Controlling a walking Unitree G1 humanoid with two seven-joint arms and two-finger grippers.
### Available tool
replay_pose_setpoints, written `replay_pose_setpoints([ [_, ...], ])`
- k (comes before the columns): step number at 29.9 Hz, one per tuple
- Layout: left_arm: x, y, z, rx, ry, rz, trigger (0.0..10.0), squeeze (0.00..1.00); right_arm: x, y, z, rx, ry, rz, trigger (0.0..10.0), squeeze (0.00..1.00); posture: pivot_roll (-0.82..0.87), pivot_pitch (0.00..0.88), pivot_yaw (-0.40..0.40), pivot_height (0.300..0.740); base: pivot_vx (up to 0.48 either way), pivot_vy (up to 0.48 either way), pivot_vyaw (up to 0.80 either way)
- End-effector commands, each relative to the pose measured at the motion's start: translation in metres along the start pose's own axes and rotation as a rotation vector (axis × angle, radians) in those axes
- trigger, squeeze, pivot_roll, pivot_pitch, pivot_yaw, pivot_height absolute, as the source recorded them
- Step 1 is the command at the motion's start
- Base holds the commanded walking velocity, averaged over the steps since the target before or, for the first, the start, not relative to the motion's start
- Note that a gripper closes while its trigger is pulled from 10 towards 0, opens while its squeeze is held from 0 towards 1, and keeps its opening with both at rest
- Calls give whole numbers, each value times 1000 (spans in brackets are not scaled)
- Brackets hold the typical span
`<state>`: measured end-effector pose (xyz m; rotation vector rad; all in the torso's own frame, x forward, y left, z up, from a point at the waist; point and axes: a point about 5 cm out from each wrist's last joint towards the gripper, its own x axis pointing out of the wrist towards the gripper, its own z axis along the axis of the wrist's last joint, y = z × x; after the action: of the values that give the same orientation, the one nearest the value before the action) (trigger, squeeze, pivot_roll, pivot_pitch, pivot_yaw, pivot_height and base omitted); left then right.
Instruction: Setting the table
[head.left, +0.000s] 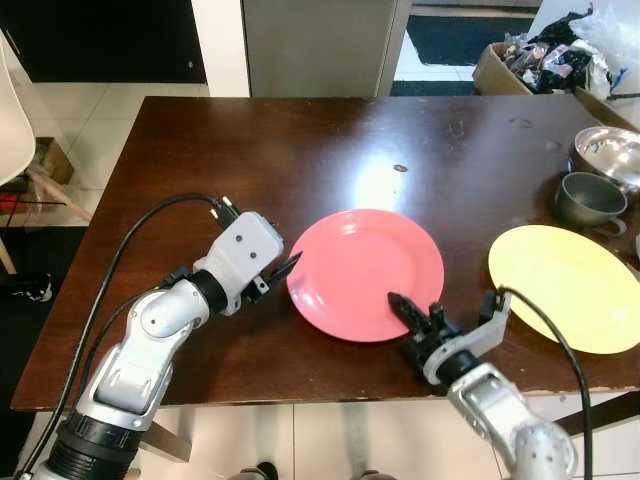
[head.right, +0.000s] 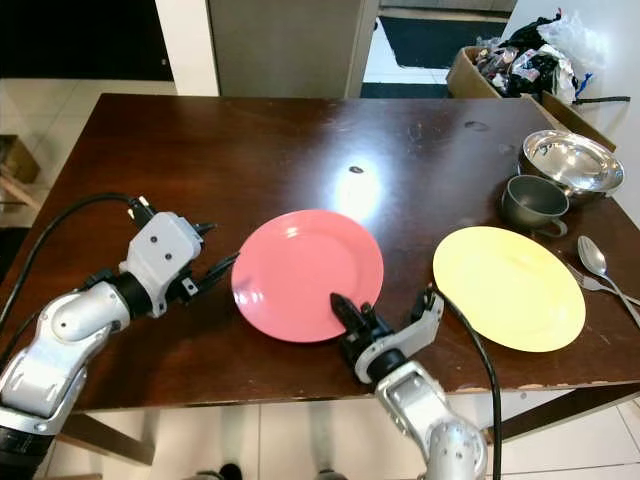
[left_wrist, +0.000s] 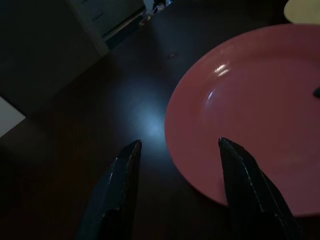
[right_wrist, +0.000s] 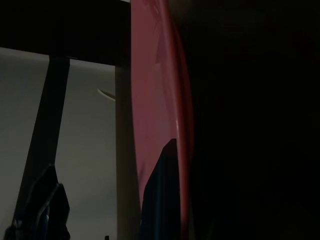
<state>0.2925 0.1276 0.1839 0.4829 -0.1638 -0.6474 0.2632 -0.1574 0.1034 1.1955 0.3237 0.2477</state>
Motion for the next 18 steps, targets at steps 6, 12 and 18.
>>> replay_pose_setpoints([
  [6, -6, -4, -3, 10, 14, -9, 10000, 0, 12, 1, 0, 26, 43, -34, 10000, 165, -91, 76, 40, 740, 0, 0, 0],
  [12, -5, -8, -5, 1, 17, -5, 10000, 0, 7, 10, 4, 18, 51, -22, 10000, 1000, -106, 72, 25, 740, 0, 0, 0],
  [18, -3, -14, -7, -13, 14, -10, 10000, 0, -18, 26, 2, 41, 20, -60, 10000, 1000, -132, 77, 9, 740, 0, 0, 0],
])
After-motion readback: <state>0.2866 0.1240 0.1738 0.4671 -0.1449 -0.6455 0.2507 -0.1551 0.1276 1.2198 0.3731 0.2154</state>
